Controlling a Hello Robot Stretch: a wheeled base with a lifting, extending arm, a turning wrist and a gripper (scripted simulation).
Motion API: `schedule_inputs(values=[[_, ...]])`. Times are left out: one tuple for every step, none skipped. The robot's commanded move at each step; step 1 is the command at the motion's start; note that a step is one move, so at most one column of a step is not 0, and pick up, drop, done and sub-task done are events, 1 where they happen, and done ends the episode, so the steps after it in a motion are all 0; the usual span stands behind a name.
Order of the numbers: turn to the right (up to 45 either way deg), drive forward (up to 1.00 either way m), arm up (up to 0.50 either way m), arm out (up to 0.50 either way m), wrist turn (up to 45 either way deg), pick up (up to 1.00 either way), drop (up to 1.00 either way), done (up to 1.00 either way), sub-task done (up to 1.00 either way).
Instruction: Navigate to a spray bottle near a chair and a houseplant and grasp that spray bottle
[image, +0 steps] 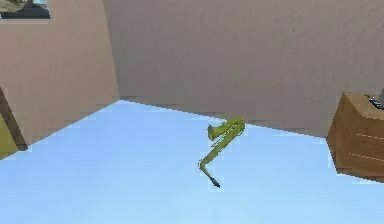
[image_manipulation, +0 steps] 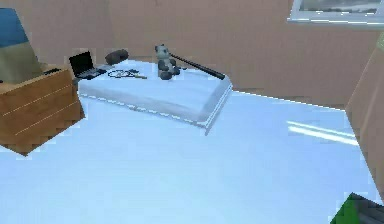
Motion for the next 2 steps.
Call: schedule_inputs(values=[[0.0, 0.75, 0.00, 0.00, 0.0, 0.00, 0.00, 0.00, 0.00], [-45.0, 0.00, 0.00, 0.00, 0.0, 0.00, 0.00, 0.00, 0.00]])
